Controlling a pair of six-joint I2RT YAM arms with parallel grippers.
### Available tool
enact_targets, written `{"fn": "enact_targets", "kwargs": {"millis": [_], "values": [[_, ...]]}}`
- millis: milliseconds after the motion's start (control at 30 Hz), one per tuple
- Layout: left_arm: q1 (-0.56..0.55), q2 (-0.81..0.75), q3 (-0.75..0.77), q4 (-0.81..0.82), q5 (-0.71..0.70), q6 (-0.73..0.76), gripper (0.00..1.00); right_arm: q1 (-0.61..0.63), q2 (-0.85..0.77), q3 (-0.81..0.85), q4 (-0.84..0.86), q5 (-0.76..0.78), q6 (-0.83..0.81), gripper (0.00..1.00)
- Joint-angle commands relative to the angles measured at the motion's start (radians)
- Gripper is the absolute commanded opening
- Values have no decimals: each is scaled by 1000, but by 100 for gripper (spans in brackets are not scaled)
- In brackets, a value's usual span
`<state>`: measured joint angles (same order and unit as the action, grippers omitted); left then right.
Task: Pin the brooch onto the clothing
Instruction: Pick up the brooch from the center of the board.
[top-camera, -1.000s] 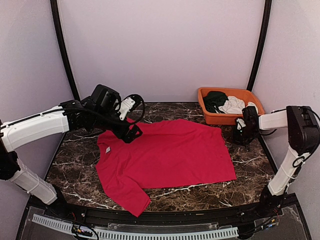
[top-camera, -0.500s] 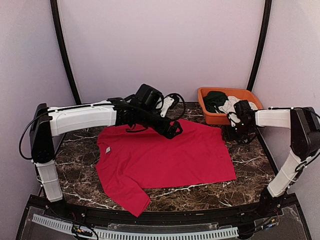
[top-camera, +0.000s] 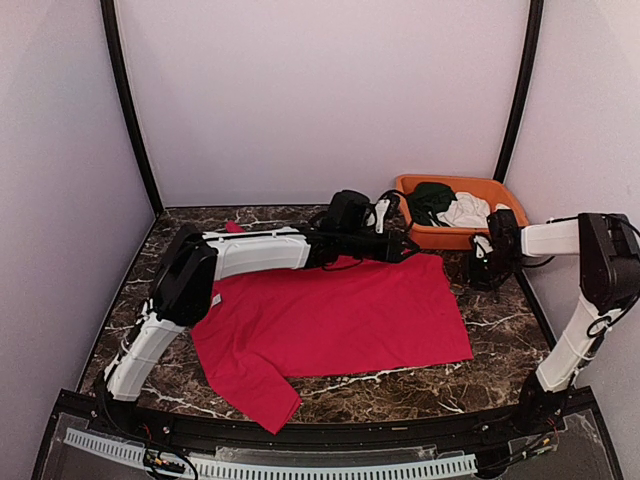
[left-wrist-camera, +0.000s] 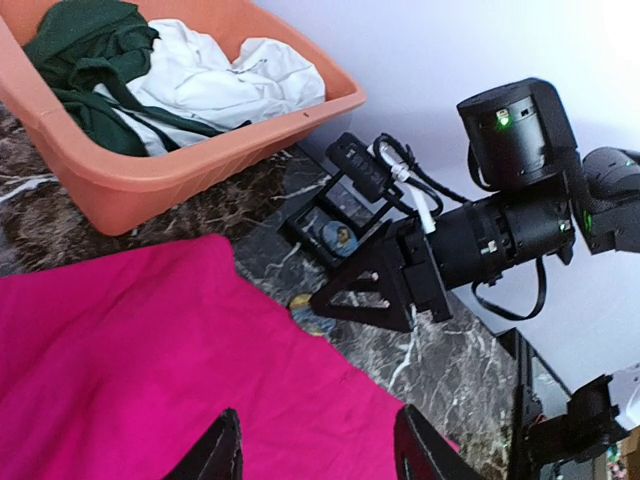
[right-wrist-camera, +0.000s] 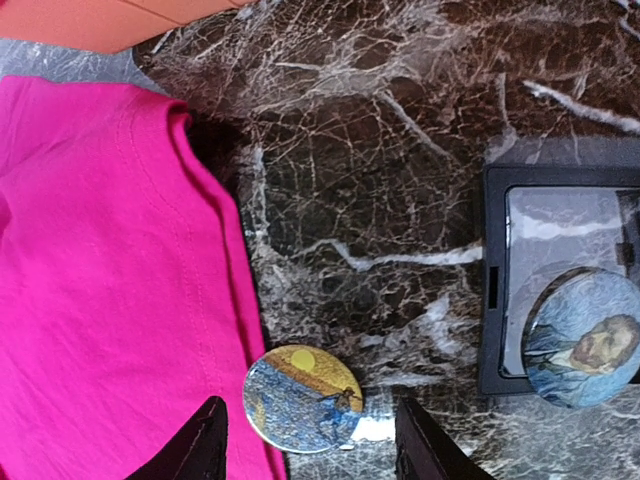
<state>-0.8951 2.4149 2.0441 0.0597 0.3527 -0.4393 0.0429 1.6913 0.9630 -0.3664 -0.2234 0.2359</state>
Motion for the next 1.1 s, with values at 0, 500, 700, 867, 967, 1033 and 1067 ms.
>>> {"fn": "enact_targets", "kwargs": {"millis": [0,500,700,867,967,1033,1067], "values": [[-6,118,129,221,110,-257,49,-18,34,-8,39,-83,27,54],[-18,239,73,472,176,-500,54,-80,87,-47,113,-256,77,51],[-26,215,-23,496,194,-508,52,-83,41,-84,162,-384,106,49],[-26,209,-60,508,207,-509,51,-88,17,-94,174,-440,121,49],[-27,207,-80,507,217,-509,51,-90,-5,-100,181,-469,133,49],[-28,207,-83,503,218,-507,51,-90,-17,-99,182,-496,139,49],[-28,208,-83,502,217,-506,51,-91,-22,-98,183,-504,142,49]]}}
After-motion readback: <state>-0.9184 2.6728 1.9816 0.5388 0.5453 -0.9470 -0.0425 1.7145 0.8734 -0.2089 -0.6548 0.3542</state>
